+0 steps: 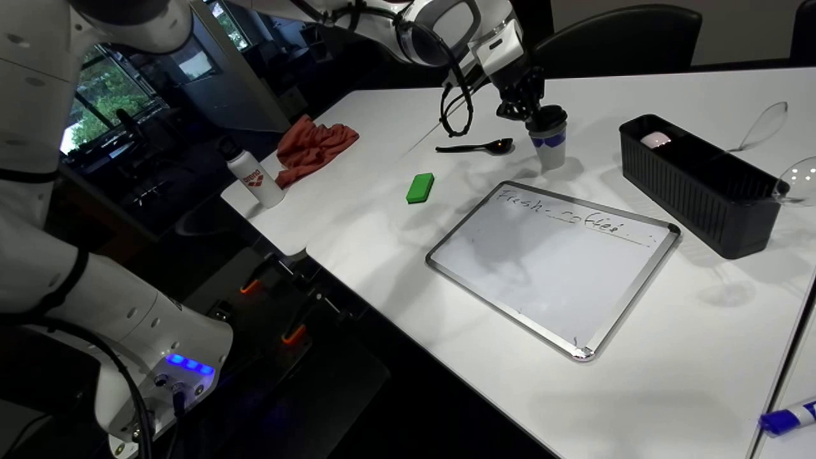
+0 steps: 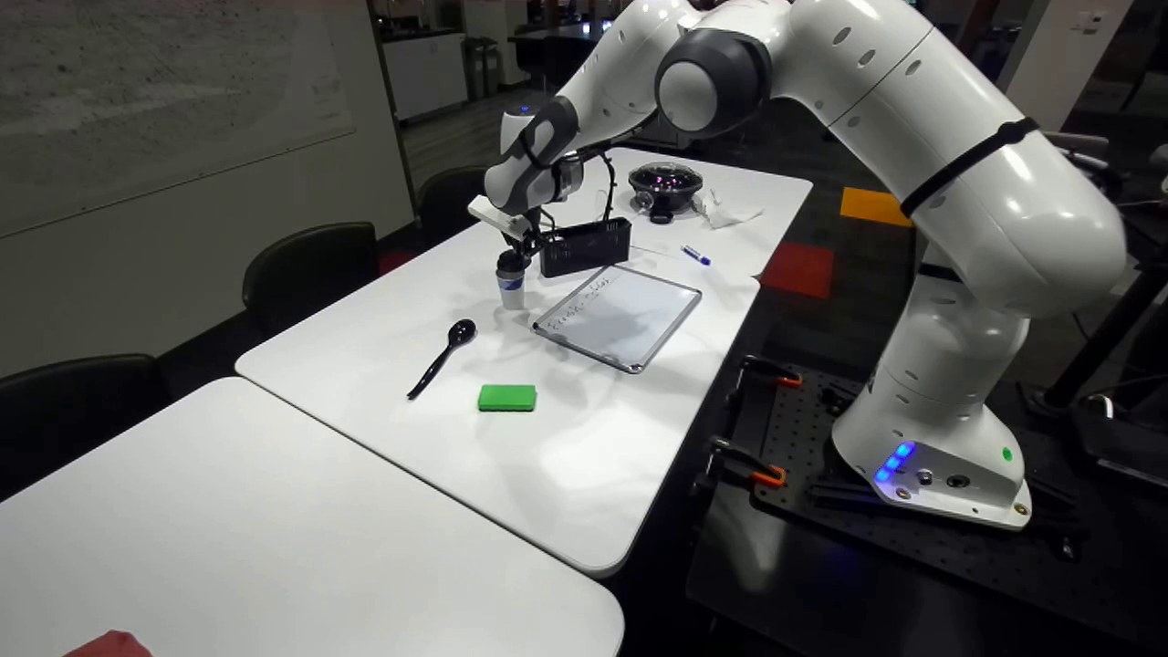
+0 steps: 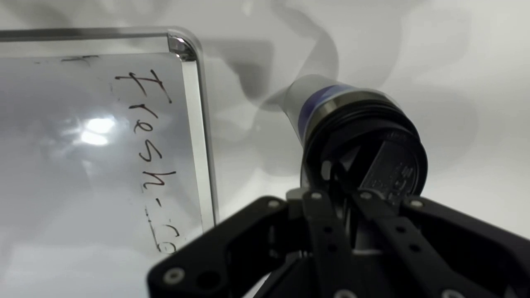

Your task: Put the lid on the cup

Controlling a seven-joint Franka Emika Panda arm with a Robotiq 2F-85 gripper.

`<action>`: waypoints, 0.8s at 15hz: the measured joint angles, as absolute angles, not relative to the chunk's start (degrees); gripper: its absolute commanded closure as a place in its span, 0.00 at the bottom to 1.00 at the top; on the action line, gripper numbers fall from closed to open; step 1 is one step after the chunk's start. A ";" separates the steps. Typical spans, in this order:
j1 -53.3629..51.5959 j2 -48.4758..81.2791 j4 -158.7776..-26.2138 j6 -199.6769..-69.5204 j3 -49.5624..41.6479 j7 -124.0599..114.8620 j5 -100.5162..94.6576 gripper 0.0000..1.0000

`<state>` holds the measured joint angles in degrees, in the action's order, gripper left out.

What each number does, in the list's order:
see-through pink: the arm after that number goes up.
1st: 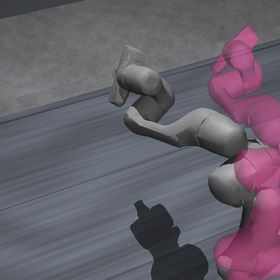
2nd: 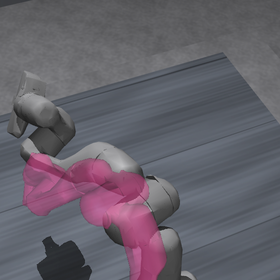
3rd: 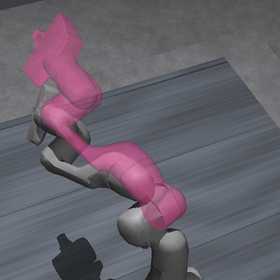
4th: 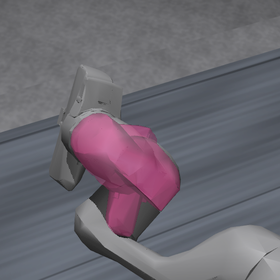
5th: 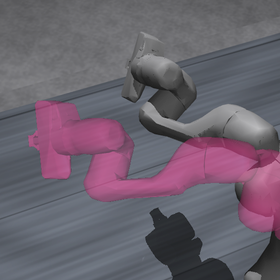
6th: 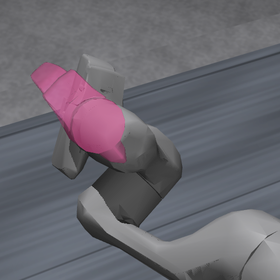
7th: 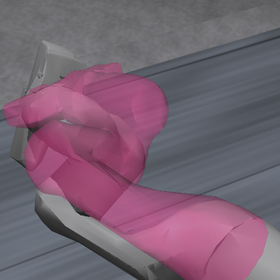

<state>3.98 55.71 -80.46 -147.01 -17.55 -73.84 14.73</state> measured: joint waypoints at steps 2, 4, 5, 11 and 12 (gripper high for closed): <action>3.98 55.82 -80.46 -147.02 -17.51 -73.84 14.73 0.98; 3.98 55.98 -80.46 -147.14 -17.45 -73.84 14.73 0.98; 3.98 56.09 -80.46 -147.26 -17.39 -73.84 14.73 0.98; 4.01 56.75 -80.43 -148.55 -16.86 -73.84 14.73 0.98; 4.01 56.84 -80.40 -148.58 -16.83 -73.84 14.73 0.98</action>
<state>4.01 56.84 -80.40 -148.58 -16.83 -73.84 14.73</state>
